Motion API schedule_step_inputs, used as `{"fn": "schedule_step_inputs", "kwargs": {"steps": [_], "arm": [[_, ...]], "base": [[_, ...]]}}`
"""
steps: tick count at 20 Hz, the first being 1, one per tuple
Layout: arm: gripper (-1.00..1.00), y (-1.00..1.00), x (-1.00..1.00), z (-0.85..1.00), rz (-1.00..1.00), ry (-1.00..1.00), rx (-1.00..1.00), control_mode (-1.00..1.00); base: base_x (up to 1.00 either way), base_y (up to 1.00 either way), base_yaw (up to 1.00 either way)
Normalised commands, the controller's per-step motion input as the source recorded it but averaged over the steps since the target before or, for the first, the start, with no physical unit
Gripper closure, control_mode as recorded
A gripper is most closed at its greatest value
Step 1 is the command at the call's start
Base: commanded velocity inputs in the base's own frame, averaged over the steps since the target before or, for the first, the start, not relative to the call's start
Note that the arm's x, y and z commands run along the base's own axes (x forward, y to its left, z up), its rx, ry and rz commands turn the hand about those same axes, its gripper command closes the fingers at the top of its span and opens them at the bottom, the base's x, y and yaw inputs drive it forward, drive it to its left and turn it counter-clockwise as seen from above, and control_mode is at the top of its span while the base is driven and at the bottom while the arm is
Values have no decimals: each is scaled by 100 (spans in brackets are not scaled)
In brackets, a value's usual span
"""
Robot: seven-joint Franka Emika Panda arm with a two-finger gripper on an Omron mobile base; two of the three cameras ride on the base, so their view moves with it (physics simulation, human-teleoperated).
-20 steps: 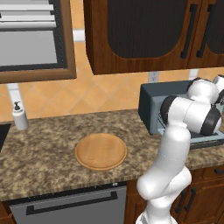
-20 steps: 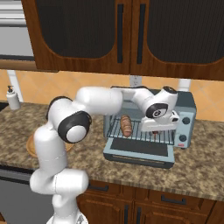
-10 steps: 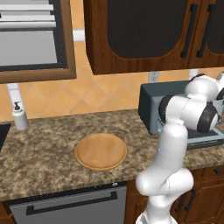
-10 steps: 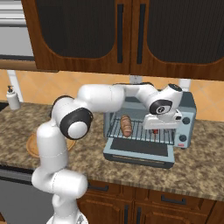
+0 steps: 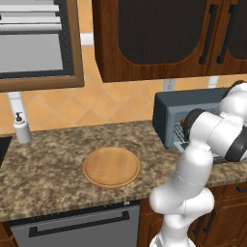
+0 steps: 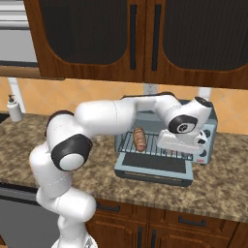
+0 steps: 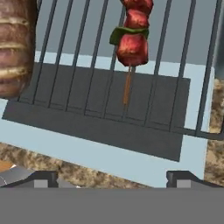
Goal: Pick up the kebab skewer and baguette bread, and place them inside the toaster oven. Close the toaster oven door and start by setting the timer.
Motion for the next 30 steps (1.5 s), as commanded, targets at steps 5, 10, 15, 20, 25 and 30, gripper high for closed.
{"fn": "schedule_step_inputs", "kwargs": {"steps": [5,10,15,20,25,30], "arm": [[-100,49,-22,-29,-21,10,-4,-100],[-100,14,23,-38,-8,5,-23,-100],[-100,5,1,-33,0,0,-17,-100],[-100,1,14,-28,-5,9,-3,-100],[-100,-2,15,-12,-14,2,0,-100],[-100,-6,37,-2,-23,0,1,-100]], "base": [[0,0,0],[0,0,0],[0,0,0],[0,0,0],[0,0,0],[0,0,0]]}}
